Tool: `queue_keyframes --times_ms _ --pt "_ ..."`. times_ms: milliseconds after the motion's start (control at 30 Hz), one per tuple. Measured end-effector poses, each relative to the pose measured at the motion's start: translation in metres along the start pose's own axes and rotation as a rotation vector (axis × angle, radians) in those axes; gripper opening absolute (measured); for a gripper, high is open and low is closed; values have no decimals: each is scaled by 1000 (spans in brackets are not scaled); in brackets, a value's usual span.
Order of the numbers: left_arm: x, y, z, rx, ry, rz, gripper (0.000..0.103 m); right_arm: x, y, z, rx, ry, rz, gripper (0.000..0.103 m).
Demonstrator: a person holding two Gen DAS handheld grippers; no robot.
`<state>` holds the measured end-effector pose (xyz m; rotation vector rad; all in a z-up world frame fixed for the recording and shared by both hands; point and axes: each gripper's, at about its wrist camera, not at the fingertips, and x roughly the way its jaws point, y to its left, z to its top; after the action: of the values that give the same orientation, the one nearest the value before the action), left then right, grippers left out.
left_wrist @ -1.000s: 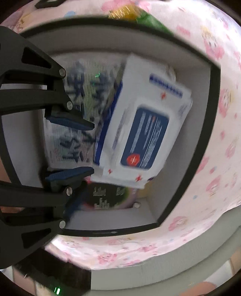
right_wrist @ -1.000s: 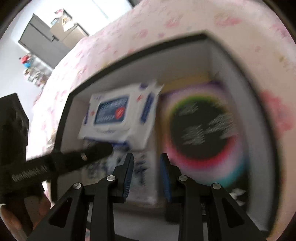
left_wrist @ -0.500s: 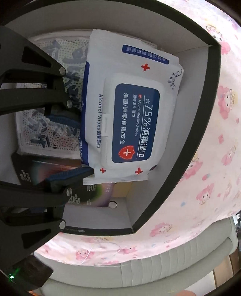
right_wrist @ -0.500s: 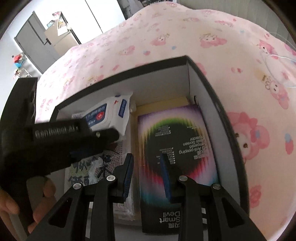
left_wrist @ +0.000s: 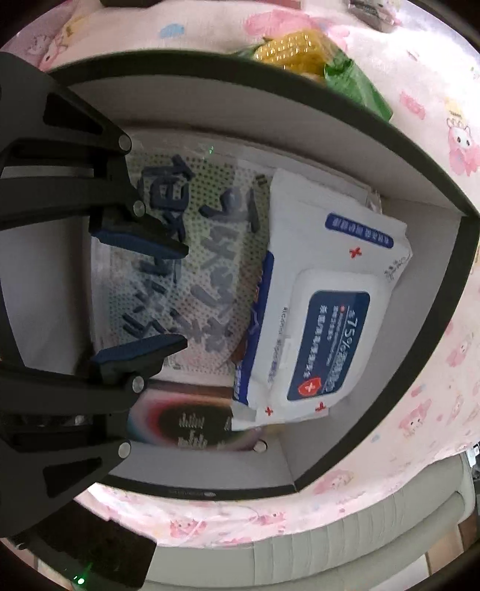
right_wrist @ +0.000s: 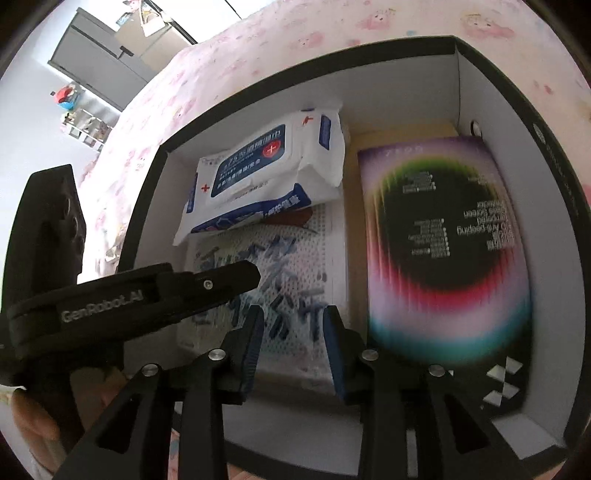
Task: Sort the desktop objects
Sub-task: 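Withdraw the left gripper up out of the DAPHNE box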
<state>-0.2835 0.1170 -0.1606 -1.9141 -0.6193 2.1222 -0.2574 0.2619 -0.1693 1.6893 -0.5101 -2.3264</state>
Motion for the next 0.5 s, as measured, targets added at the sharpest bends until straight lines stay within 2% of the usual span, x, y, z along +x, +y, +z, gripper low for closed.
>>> queue_keyframes --times_ms 100,300,400,500 --pt "0 3 -4 -14 11 22 43 -5 4 0 -38 -59 -77 29" --pt "-47 -14 -37 124 -143 -29 43 -15 23 -11 -120 -122 -97 29" --pt "-77 -22 -65 209 -260 10 43 -34 31 -21 -127 -167 -72 29" --pt "-102 -15 -94 261 -325 32 46 -69 30 -33 -134 -219 -70 29"
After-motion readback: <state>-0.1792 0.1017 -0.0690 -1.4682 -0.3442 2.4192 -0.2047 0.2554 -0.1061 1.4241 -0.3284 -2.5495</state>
